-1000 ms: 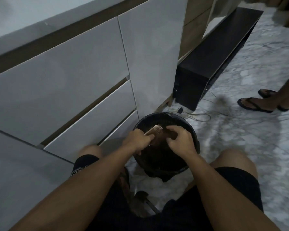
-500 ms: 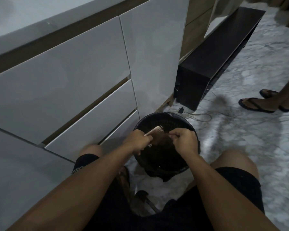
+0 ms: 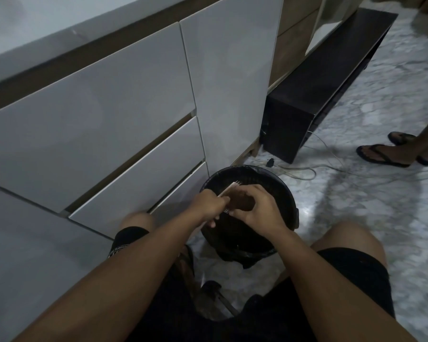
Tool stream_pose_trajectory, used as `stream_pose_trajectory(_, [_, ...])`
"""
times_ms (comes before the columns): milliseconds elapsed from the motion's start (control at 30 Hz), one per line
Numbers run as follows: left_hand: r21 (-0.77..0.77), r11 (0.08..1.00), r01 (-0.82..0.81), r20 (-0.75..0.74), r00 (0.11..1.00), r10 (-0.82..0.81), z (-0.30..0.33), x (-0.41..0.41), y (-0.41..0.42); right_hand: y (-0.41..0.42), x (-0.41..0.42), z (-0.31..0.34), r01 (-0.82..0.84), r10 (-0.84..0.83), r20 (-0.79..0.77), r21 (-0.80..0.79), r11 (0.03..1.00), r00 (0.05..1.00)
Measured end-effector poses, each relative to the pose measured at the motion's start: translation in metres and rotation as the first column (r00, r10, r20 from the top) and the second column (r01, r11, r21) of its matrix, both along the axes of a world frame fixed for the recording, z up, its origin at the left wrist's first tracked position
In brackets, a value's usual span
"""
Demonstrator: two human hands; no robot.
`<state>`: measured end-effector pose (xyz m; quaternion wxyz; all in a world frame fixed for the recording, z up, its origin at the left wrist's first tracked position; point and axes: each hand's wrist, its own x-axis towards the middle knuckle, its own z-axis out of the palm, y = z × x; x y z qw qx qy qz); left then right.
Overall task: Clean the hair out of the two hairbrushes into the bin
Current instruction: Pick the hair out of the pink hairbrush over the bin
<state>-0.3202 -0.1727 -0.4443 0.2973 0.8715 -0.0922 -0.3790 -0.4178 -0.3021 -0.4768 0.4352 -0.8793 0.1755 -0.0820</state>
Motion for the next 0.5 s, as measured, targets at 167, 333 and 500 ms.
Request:
stream_pose_trajectory(167, [-0.036,0.998,-0.053,-0.066,0.997,0.050,-0.001,-0.002,0.000,0.002,-0.001,-0.004,-0.048,0.056,0.074,-0.113,0.992,0.996])
stream_pose_trajectory(333, [-0.081,0.988,-0.134,-0.114,0.986,0.125,-0.007,0.003,0.008,-0.007,-0.002,-0.003,0.138,-0.136,0.022,-0.118,0.983,0.990])
stream_pose_trajectory(500, [-0.099,0.981,-0.164,-0.142,0.979,0.149,-0.009,0.004,0.012,-0.016,-0.001,-0.004,0.151,-0.151,-0.052,-0.005,0.988,0.987])
